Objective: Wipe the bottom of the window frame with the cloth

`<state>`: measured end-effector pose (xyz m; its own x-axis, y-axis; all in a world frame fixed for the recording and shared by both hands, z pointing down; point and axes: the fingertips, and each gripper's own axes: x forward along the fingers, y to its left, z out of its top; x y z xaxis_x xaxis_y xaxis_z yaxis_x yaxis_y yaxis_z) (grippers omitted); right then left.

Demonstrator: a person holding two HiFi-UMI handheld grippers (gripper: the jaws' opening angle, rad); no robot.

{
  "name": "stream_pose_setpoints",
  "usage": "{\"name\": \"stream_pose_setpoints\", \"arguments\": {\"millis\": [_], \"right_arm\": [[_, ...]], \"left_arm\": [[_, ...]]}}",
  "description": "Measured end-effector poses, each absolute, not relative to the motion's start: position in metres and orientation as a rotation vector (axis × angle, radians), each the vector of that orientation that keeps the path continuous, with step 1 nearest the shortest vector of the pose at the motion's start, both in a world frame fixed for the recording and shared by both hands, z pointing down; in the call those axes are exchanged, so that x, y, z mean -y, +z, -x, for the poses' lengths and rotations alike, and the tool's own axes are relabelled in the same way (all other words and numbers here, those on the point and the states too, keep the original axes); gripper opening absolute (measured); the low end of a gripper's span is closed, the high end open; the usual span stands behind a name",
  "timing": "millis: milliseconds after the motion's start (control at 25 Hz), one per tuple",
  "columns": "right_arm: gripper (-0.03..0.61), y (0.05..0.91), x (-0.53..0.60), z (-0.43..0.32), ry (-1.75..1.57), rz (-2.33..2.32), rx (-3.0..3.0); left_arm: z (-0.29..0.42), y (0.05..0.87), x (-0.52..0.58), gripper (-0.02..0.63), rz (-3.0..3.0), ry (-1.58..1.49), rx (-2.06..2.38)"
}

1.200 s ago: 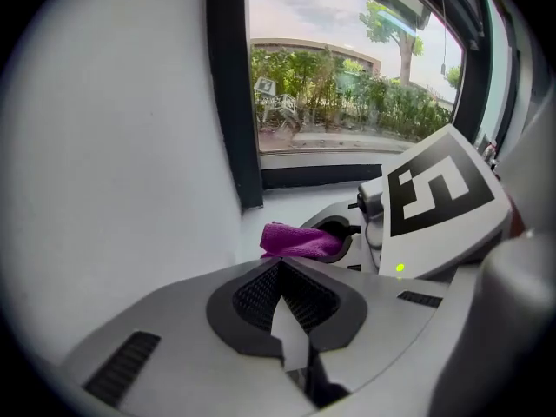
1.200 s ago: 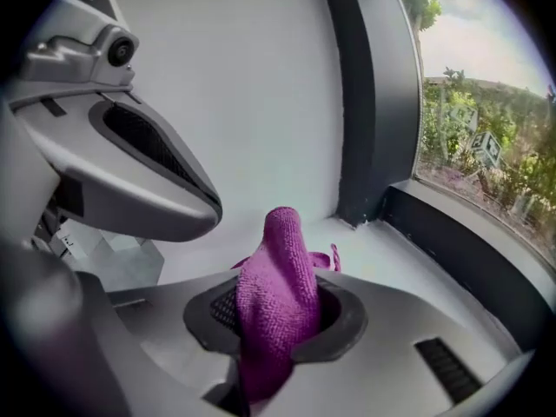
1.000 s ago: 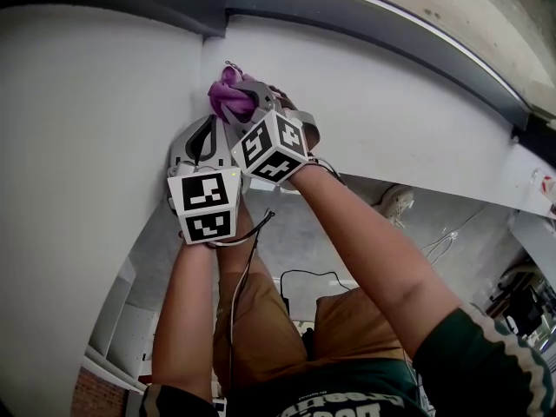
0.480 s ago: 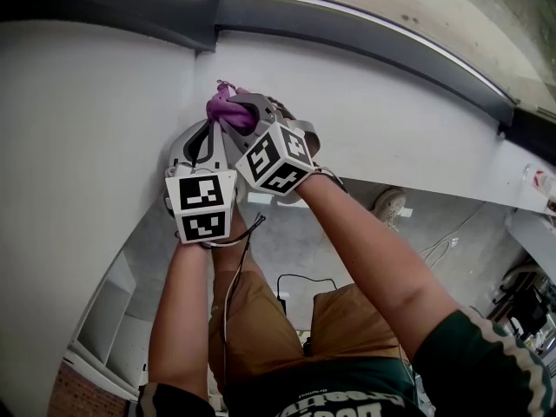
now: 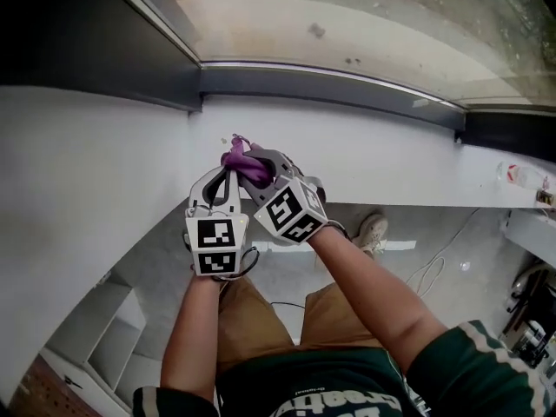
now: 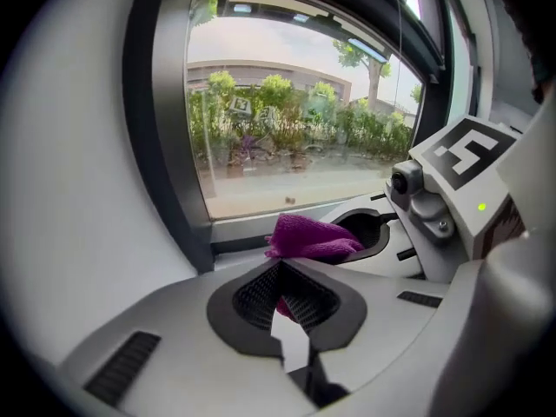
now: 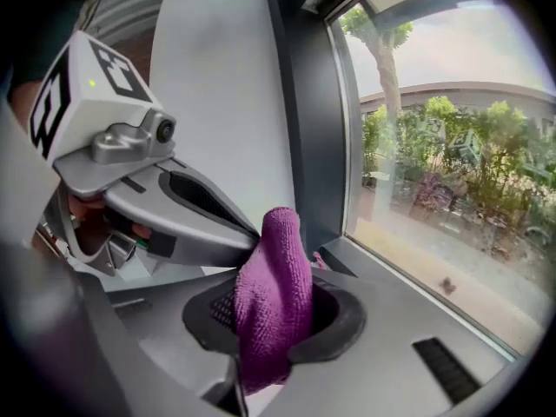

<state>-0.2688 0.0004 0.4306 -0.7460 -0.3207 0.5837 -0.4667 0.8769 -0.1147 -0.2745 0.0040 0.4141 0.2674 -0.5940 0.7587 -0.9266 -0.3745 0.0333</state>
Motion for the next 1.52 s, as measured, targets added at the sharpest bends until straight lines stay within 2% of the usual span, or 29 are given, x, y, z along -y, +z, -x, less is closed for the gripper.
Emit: {"name": "stream_pose_setpoints", "arguments": {"millis": [520,1120,1280,1520], "right_arm": [[0.095,0.292,-0.001,0.167,0.447,-0.755,2.535],[0.095,0.127,-0.027,0.032,0.326,-1.099,2.561],[0.097,0.09,-0.035,0.013,0.256,-1.157,2.588],[0.097,0.054,-0.054,-0.02,0.322,-1.377,2.609]], "left_arm": [[0.185,0.284,-0.017,0.008,-2.245,0.933,1.301],[0.06,0.117,-0.019,0.008,-2.641,0.787,1.157],[0.046,0.087,-0.023,0.008,-2.708,0.753,1.157],[0.022,0.062,-0.032,0.008,-2.763,0.672,1.068]]}}
